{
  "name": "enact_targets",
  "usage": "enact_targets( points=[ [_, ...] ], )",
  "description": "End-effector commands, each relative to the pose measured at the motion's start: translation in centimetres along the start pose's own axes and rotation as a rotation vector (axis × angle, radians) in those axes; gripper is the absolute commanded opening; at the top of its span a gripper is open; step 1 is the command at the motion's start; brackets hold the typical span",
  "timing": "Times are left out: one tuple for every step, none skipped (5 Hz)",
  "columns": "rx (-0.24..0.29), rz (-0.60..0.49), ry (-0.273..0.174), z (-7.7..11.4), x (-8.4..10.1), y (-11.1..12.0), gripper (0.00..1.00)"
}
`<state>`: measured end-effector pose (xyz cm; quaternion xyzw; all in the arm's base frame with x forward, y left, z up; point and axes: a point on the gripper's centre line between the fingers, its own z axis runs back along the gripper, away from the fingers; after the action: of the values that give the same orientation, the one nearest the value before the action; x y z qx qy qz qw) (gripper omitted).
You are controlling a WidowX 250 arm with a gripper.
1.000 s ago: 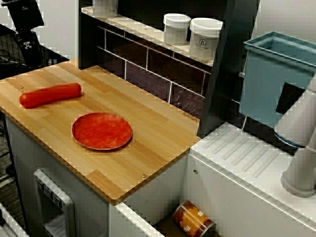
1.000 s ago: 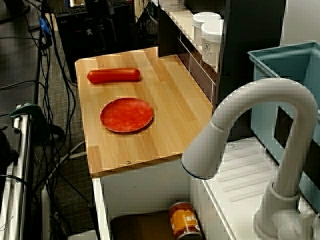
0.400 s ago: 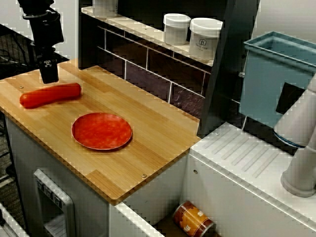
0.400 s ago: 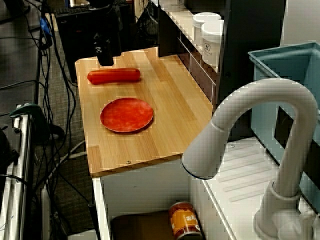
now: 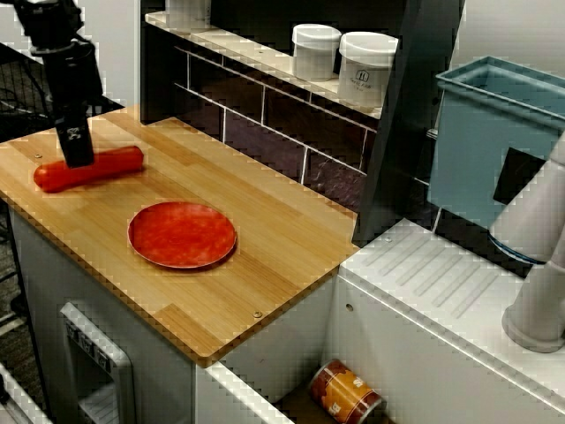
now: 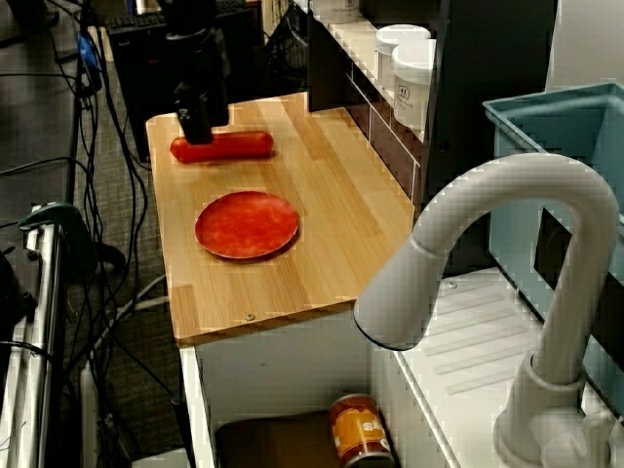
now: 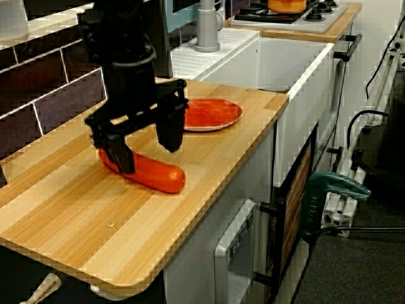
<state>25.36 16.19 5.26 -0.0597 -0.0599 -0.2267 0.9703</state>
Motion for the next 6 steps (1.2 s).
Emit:
enact_targets(
  points=[
    [0.058, 0.002, -0.013, 0.5, -1.7, -0.8, 1.0],
    [0.038, 0.067, -0.017, 0.1, -1.6, -0.8, 1.0],
    [0.037, 0.098, -0.01, -0.6, -1.4, -0.8, 1.0],
    [0.051, 0.116, -0.009, -1.3, -1.5, -1.0, 1.0],
    [0.066, 0.122, -0.003, -2.1, -1.6, -1.2, 1.0],
    [0.078, 0.094, -0.023, -2.2, -1.7, -1.6, 0.0]
  ],
)
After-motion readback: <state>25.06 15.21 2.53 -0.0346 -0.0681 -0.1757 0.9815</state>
